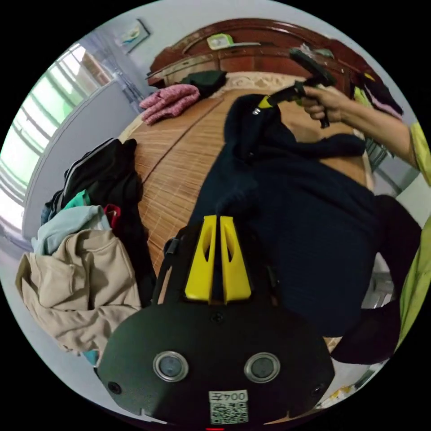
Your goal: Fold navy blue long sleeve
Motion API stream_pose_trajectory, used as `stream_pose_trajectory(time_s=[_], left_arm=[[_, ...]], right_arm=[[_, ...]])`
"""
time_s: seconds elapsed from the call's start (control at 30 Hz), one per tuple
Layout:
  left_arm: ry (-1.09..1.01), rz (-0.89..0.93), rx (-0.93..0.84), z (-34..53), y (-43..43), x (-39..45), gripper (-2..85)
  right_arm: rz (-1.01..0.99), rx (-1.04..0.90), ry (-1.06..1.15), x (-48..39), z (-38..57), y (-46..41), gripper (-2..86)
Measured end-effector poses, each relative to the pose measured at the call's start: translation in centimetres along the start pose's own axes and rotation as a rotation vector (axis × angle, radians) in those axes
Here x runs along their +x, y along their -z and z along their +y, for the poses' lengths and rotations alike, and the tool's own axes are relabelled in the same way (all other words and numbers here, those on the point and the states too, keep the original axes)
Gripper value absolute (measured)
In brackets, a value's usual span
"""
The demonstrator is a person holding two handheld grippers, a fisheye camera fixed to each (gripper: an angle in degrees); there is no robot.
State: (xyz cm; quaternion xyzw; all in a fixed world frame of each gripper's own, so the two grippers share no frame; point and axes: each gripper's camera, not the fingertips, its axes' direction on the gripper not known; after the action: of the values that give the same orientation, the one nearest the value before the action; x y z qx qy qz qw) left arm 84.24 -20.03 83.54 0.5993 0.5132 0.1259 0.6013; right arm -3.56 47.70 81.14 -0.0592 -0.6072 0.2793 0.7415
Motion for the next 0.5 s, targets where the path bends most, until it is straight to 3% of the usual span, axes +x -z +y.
stream_pose_trajectory(time_s=[0.23,0.37,0.5], left_arm=[[0.547,0.001,-0.004,0.7,-1.5,-16.3,2.8],[0.730,0.003,-0.081,2.3,-3.9,-20.6,5.3],[0.784,-0.062,0.040,4.7,-1.2,-20.2,8.3]], right_arm=[[0.112,-0.032,-0.032,2.1,-6.3,-1.4,5.2],[0.150,-0.077,-0.179,4.9,-8.0,-3.4,7.6],[0.063,-0.009,-0.119,4.4,-5.6,-0.8,7.9]])
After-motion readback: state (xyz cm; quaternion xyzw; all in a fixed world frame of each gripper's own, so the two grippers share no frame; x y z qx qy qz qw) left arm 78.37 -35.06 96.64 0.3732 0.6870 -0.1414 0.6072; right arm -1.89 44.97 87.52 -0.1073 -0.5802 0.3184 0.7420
